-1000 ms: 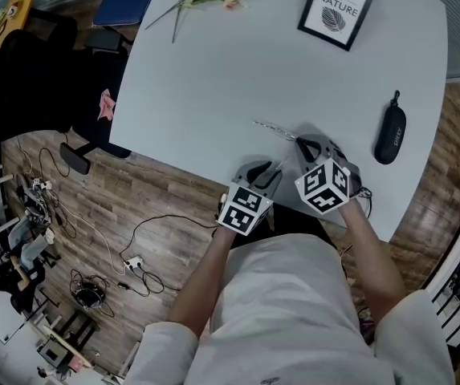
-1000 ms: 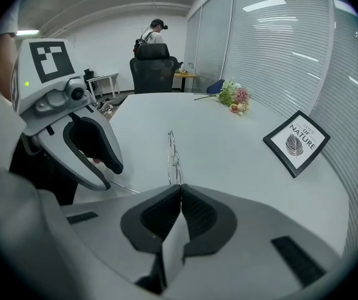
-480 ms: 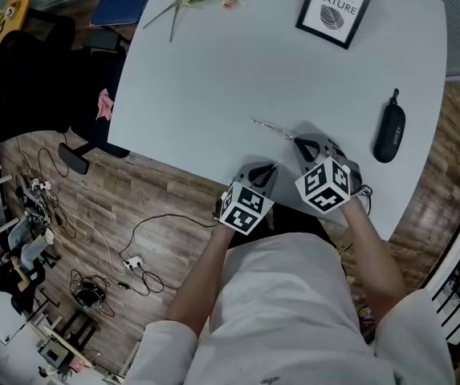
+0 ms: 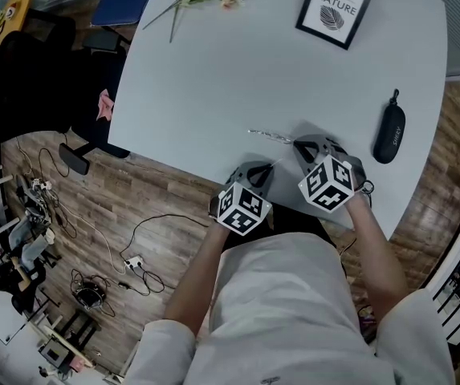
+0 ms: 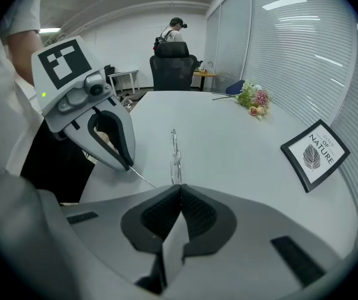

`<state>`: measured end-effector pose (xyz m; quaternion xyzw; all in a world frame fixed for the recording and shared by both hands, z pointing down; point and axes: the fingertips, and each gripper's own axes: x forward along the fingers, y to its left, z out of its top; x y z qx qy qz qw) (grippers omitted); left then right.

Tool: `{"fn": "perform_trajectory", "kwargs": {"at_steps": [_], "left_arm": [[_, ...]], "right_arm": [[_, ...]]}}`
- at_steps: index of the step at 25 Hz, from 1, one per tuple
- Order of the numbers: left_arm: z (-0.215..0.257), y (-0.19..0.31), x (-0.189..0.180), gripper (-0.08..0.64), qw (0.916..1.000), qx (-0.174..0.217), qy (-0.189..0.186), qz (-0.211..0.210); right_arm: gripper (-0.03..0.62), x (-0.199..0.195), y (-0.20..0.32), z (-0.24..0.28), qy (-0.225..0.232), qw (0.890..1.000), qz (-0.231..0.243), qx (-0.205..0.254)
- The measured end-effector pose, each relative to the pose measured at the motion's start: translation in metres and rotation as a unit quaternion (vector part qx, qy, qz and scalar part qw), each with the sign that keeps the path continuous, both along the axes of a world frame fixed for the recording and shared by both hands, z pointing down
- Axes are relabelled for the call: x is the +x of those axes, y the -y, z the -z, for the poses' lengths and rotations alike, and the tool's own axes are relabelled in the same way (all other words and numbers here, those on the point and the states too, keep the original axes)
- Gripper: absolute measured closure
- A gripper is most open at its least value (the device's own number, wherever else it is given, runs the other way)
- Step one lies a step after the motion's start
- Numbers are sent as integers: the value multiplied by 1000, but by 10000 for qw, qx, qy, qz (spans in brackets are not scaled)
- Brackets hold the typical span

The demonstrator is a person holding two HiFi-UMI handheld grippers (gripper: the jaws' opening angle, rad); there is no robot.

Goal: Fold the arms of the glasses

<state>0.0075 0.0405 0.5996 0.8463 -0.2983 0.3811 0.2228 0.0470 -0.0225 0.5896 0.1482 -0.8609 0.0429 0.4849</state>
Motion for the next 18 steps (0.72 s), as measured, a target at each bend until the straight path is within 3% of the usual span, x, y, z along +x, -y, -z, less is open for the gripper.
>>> {"fn": "perform_trajectory", "kwargs": {"at_steps": [18], "left_arm": [[0, 22, -18, 499, 9993, 55, 119, 364]], "right_arm": [[584, 1, -6, 0, -78, 9993, 361, 25]]}}
